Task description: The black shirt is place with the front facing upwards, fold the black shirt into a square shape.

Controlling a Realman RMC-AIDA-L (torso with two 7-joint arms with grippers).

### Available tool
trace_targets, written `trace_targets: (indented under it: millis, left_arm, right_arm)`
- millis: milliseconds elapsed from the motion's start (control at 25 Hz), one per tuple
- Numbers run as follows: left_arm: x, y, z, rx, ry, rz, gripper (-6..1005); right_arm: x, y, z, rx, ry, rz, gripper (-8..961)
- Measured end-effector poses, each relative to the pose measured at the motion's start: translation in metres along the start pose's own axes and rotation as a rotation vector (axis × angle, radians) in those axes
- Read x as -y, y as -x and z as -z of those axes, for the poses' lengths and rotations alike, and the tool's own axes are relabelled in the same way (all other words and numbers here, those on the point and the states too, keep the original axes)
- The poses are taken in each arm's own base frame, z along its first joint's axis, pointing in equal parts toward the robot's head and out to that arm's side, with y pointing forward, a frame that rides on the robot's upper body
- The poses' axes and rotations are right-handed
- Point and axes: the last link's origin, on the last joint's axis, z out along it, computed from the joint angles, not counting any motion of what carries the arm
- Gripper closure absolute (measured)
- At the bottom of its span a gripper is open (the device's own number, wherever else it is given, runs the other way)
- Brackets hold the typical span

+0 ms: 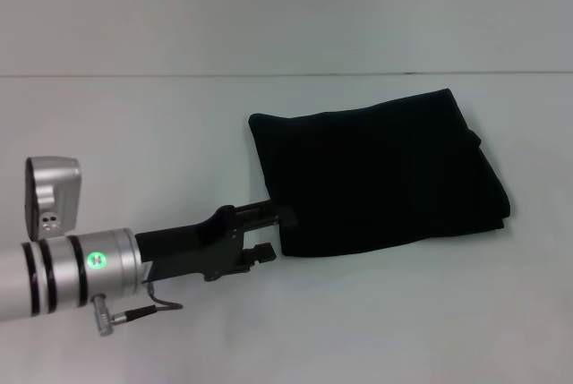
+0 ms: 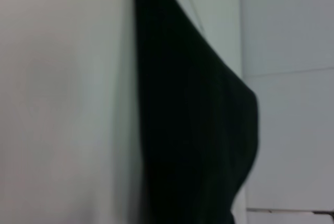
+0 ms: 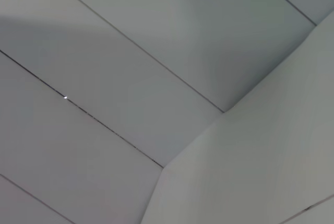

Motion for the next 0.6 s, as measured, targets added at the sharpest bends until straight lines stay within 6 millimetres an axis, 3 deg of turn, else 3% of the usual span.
trace_targets:
  millis: [160,600]
  left_arm:
    - [0.006,-0.002,-0.007,-0.017,-0.039,0.014,198]
    - [0.009,-0.004,-0.026,-0.024,-0.102,0.013,197]
  right_arm:
    - [-0.001,-0.001,-0.002,-0.004,0.005,0.002,24]
    - [0.000,-0.002,-0.003,-0.005,0.003,0.009,26]
